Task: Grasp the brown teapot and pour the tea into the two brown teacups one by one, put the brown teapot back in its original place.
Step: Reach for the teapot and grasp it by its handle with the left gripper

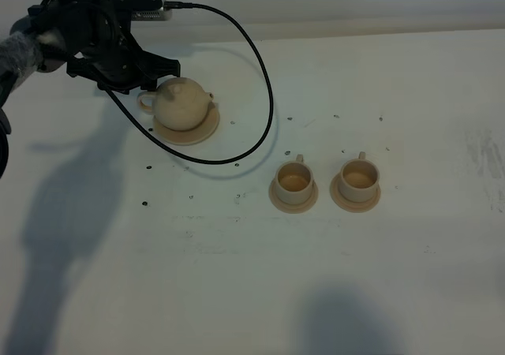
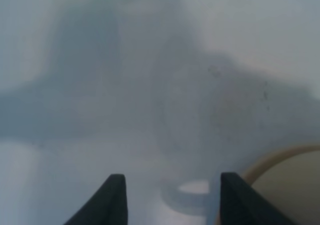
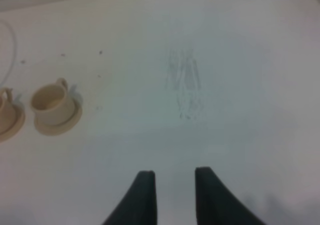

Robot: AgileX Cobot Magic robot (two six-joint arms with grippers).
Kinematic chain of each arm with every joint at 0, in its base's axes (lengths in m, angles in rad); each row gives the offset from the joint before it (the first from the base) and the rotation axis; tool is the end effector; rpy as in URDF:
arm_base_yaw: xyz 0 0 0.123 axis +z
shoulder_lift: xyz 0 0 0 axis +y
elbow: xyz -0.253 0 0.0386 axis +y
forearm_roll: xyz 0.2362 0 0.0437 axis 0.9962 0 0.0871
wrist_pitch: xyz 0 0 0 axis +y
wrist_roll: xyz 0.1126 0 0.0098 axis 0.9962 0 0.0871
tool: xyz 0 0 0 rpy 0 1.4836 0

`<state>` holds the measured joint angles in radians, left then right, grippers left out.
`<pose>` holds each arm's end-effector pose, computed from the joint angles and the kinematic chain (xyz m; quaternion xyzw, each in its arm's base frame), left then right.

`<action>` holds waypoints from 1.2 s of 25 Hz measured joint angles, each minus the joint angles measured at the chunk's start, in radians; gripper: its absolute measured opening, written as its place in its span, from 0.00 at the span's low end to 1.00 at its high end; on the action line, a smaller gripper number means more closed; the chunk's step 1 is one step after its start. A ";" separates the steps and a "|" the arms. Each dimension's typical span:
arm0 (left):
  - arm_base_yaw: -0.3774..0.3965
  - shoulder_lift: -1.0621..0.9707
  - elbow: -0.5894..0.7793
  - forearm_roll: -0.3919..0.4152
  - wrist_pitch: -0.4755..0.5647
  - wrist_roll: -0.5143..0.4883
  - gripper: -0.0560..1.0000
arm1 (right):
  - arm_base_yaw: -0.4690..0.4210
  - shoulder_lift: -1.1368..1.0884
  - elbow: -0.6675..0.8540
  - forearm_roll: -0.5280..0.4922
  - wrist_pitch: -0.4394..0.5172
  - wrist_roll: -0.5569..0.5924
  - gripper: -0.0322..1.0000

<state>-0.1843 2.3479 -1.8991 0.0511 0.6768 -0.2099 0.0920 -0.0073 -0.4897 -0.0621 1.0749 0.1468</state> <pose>0.4864 -0.0870 0.1159 0.0027 0.9646 -0.0312 0.2619 0.0335 -0.0031 0.2576 0.0249 0.8569 0.0304 0.5140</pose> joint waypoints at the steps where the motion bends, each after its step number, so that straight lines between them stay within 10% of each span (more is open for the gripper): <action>1: 0.001 0.000 0.000 0.004 0.001 0.000 0.09 | 0.000 0.000 0.000 0.000 0.000 0.000 0.25; 30: 0.006 -0.013 0.000 -0.021 0.078 0.000 0.09 | 0.000 0.000 0.000 0.000 0.000 0.000 0.25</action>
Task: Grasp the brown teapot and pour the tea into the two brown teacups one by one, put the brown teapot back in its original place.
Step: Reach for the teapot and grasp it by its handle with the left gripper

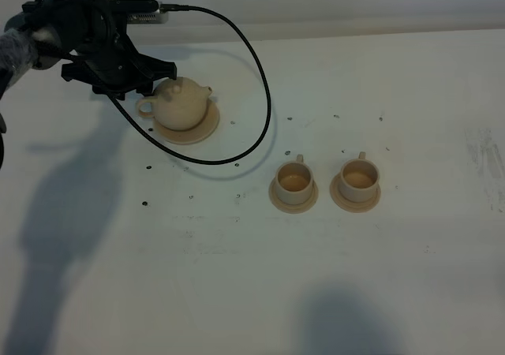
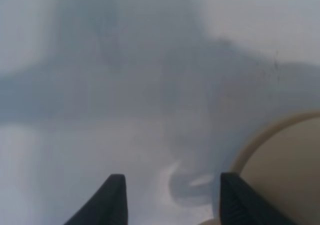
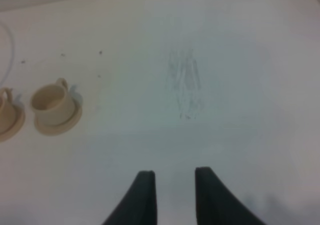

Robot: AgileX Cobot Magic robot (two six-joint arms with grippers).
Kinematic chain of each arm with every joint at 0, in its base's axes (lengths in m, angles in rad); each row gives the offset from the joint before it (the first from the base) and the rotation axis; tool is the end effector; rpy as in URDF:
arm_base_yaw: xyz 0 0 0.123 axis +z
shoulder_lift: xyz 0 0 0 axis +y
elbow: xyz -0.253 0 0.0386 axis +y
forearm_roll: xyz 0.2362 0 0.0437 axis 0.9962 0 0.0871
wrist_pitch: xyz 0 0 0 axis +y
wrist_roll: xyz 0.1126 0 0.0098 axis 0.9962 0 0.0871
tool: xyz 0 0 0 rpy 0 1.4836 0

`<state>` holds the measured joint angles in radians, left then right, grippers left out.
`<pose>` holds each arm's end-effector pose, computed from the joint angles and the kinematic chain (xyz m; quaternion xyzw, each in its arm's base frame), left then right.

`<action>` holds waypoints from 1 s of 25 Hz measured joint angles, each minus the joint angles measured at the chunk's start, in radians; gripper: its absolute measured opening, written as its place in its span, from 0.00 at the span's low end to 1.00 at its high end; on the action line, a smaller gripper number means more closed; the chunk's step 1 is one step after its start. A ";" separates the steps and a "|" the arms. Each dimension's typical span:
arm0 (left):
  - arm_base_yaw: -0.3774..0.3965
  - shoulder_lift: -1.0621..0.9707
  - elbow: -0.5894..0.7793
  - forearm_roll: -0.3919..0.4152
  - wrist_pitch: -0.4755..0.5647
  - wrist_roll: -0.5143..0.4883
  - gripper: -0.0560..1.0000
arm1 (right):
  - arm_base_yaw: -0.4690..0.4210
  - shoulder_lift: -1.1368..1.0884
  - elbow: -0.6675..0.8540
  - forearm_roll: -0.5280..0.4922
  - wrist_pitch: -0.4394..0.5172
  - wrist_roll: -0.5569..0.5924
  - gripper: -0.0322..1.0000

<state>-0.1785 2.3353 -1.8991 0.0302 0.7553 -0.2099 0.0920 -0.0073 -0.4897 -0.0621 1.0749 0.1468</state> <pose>0.4790 -0.0840 0.1178 -0.0070 0.9728 -0.0322 0.2292 0.0335 -0.0031 0.2576 0.0249 0.8569 0.0304 0.5140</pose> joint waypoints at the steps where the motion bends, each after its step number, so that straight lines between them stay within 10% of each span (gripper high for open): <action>1: 0.000 -0.001 0.000 0.001 0.005 0.000 0.09 | 0.000 0.000 0.000 0.000 0.000 0.000 0.25; 25: 0.000 -0.039 0.000 0.048 0.088 0.000 0.09 | 0.000 0.000 0.000 0.000 0.000 0.000 0.25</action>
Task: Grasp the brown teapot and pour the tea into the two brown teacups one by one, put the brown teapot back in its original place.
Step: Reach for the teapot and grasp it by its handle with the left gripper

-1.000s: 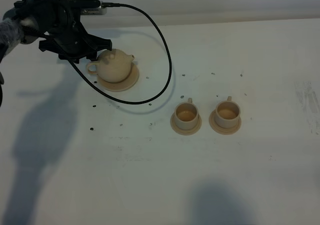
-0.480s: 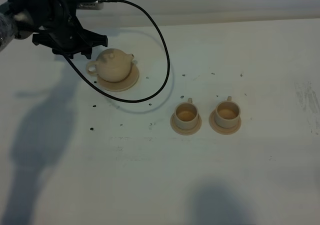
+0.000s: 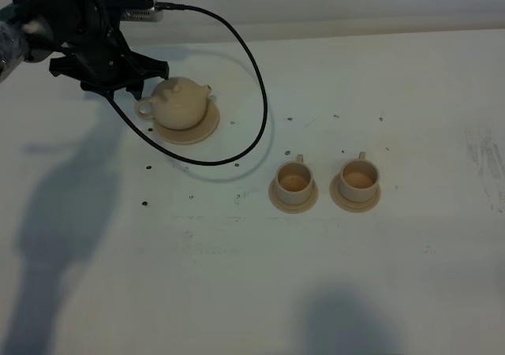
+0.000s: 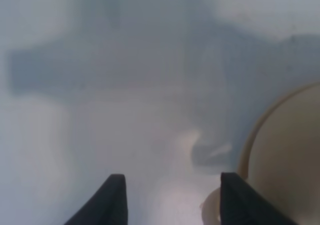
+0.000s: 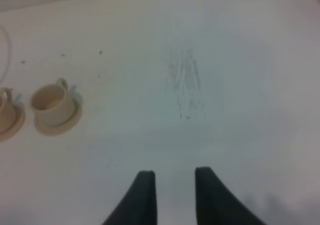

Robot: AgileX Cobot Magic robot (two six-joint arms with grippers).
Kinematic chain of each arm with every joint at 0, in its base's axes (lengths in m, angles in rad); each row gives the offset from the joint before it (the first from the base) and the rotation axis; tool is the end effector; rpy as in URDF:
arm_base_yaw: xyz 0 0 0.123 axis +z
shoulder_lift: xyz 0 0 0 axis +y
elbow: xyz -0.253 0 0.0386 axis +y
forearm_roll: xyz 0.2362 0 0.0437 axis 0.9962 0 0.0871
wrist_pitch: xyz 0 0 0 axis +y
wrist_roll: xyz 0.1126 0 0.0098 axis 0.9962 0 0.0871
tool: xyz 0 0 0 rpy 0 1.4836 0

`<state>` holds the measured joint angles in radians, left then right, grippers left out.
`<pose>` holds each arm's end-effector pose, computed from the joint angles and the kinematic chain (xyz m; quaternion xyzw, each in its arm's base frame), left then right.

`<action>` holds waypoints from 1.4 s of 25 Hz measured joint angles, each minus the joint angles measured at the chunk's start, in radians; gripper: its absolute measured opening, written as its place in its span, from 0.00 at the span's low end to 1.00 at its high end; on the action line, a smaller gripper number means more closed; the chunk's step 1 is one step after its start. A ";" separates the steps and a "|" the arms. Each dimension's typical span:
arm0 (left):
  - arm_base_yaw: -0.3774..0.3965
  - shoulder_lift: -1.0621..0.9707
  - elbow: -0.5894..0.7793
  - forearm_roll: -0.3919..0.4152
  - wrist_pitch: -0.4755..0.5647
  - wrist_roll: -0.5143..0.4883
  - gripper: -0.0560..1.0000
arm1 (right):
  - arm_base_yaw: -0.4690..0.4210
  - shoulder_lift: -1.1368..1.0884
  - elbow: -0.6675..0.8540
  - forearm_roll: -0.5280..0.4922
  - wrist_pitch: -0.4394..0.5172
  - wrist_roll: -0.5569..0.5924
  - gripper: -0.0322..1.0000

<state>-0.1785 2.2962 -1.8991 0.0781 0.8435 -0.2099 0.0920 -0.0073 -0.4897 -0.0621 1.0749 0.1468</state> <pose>0.4709 -0.0783 0.1325 0.0040 0.9777 -0.0067 0.2097 0.0335 -0.0031 0.2576 0.0249 0.8569 0.0304 0.5140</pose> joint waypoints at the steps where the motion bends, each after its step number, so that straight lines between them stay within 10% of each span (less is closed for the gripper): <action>1: 0.000 0.000 0.000 0.000 0.007 0.000 0.09 | 0.000 0.000 0.000 0.000 0.000 0.000 0.25; 35: 0.006 0.000 0.000 -0.125 0.117 0.031 0.09 | 0.000 0.000 0.000 0.000 0.000 0.000 0.25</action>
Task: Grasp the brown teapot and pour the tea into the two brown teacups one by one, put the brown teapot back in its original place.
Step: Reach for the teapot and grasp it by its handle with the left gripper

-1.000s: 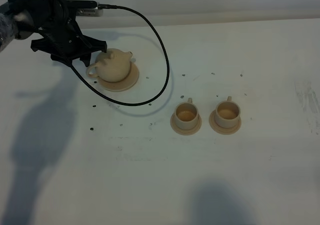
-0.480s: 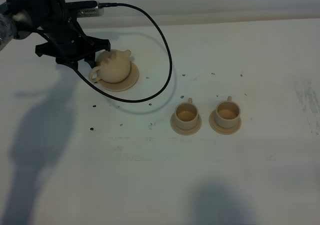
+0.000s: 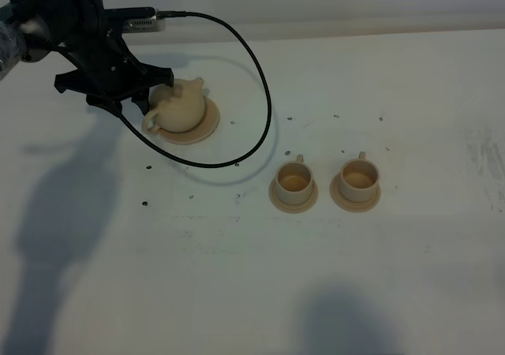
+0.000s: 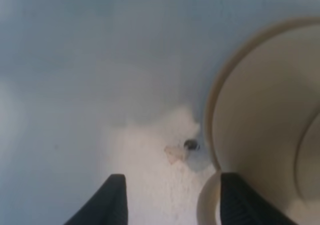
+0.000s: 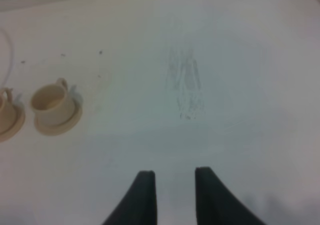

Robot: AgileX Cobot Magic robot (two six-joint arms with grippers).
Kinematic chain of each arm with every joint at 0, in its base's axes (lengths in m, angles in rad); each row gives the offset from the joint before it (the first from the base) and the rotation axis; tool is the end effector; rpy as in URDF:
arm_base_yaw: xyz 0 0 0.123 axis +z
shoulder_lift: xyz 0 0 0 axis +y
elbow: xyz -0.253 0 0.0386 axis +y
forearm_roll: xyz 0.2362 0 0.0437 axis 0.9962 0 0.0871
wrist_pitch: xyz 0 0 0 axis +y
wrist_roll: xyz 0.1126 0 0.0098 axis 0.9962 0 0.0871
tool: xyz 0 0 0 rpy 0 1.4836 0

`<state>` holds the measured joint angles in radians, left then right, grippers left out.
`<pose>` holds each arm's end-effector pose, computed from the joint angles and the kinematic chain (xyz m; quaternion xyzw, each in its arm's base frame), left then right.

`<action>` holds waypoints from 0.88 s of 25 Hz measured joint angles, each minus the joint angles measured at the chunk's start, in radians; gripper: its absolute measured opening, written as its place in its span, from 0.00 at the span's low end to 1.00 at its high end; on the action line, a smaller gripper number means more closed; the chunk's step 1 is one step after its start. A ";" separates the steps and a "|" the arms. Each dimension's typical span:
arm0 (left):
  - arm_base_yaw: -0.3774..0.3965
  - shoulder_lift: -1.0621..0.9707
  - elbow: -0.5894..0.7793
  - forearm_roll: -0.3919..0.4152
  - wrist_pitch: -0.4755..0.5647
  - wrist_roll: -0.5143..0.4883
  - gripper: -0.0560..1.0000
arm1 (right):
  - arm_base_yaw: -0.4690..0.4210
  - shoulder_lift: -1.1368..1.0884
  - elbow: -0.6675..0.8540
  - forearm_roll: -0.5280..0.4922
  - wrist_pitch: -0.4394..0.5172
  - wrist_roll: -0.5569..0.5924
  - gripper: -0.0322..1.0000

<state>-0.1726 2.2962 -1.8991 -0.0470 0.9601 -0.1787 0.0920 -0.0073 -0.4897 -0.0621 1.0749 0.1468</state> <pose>0.4573 -0.0841 0.1278 -0.0135 0.9884 -0.0469 0.1438 0.0335 -0.0031 0.2576 0.0249 0.8569 0.0304 0.5140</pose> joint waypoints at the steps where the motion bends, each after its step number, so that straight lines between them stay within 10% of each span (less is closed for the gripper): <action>1: 0.000 0.000 0.000 -0.001 0.006 0.004 0.09 | 0.000 0.000 0.000 0.000 0.000 0.000 0.25; 22: 0.000 -0.095 0.000 0.047 -0.007 0.063 0.09 | 0.000 0.000 0.000 0.000 0.000 0.001 0.25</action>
<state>-0.1726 2.2012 -1.8991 0.0000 0.9526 -0.1153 0.0920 -0.0073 -0.4897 -0.0621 1.0749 0.1478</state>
